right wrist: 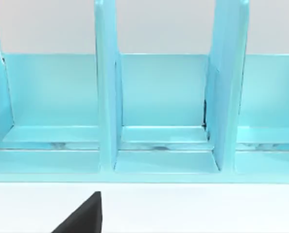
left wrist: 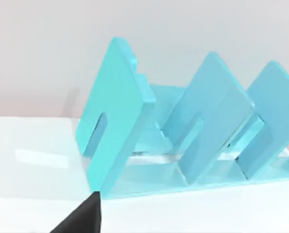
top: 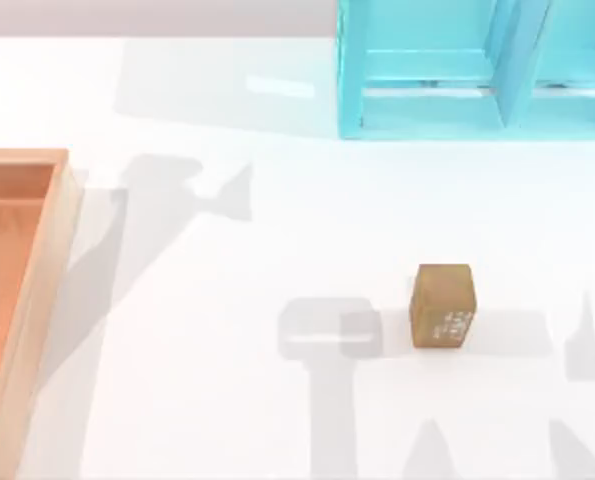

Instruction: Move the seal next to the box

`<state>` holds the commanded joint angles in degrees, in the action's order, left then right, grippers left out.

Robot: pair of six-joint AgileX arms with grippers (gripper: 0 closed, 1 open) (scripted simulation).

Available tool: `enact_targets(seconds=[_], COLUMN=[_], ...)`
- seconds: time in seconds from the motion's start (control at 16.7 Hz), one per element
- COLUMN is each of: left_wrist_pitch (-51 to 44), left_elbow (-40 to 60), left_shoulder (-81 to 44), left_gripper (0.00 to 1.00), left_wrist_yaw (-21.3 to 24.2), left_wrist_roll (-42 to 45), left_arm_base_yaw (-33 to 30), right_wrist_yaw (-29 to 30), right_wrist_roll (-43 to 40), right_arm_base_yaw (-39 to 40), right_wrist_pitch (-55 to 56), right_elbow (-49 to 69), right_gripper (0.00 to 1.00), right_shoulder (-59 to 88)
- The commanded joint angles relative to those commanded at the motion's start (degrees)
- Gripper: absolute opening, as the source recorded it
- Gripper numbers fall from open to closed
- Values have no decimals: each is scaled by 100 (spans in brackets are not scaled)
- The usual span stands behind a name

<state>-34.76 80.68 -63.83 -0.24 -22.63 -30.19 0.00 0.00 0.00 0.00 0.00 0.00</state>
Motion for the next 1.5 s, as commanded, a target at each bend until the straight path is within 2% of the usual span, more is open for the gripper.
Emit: enact_targets(seconds=[0.42,0.72,0.9,1.08,1.5], left_wrist_pitch=[-2378,-4289,-5342,-6114,-6402], left_elbow=[4725,7024,7886,8377,8531], left_shoulder=[-3778,-6516,-7866,-8710,-9006], left_gripper=[100,100,100,100,100], left_wrist_yaw=[33,-106,-232,-344,-393], left_wrist_roll=[-1755,-2604,-2896,-3039,-3079], left_arm_base_yaw=[-1382,-2061,-2332,-2488,-2538], right_wrist_yaw=[0,0,0,0,0], right_wrist_roll=[0,0,0,0,0], right_arm_base_yaw=[0,0,0,0,0], right_wrist_pitch=[0,0,0,0,0], right_elbow=[0,0,0,0,0], right_gripper=[100,100,100,100,100], right_shoulder=[0,0,0,0,0])
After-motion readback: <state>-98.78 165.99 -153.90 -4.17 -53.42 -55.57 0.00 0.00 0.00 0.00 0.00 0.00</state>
